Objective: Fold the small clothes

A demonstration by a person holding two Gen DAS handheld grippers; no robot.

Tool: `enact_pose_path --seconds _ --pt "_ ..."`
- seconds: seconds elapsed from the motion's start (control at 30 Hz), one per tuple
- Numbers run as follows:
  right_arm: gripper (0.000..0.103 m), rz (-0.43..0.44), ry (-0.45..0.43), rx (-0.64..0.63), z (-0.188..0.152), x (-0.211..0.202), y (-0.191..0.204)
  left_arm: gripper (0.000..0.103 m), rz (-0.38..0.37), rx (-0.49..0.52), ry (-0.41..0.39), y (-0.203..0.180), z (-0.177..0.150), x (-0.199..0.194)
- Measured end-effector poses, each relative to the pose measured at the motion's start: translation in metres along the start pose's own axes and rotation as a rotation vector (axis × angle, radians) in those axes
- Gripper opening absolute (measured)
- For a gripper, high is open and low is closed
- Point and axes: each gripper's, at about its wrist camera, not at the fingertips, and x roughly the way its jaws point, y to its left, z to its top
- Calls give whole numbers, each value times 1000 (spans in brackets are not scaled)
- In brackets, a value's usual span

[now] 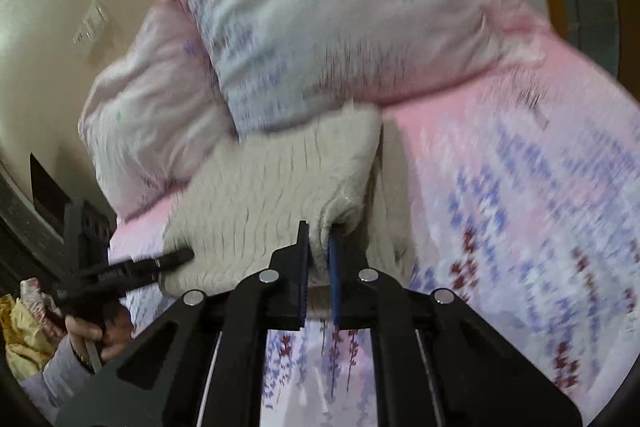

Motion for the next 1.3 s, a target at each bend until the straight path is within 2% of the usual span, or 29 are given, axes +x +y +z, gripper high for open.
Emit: enact_pose_path --seconds 0.07,0.23,0.33,0.37,0.4,0.47,0.5,0.6,0.8,0.83,0.87,0.9,0.93,1.03,1.1,1.23,1.3 --pt "8 -27 -10 -8 0 -5 -1 42 1 5 -4 -3 -3 -2" --pt "8 -115 113 41 -21 24 -26 45 43 40 5 -7 -7 4" --pt "10 -133 118 26 -23 30 -23 52 26 2 36 -1 -5 8" --pt "12 -144 125 8 -21 30 -19 58 17 -14 39 1 -3 7" --pt "20 -132 125 5 -18 28 -18 66 18 -27 36 3 0 5" --pt "49 -92 100 40 -10 18 -21 75 30 -45 4 8 6 -2" --pt "70 -68 76 75 -4 13 -26 80 34 -50 -9 11 9 -4" --pt "73 24 74 161 14 19 -39 85 22 -75 -14 19 24 -2" --pt "73 104 213 310 33 73 -66 84 -14 -129 4 27 46 21" --pt "73 111 226 319 32 78 -68 82 -24 -129 0 26 46 23" --pt "72 117 246 321 31 87 -69 76 -33 -129 0 25 47 25" --pt "69 121 242 320 31 90 -69 66 -50 -134 1 25 48 28" --pt "56 119 234 316 30 90 -69 62 -81 -147 5 25 50 31" --pt "31 163 245 342 24 95 -70 52 -93 -146 -8 24 53 33" --pt "28 180 234 351 23 94 -68 44 -101 -132 -18 22 54 32" --pt "25 171 194 306 25 85 -48 39 -124 -93 -19 22 56 22" --pt "24 204 172 275 28 81 -32 38 -122 -77 -26 25 55 10"
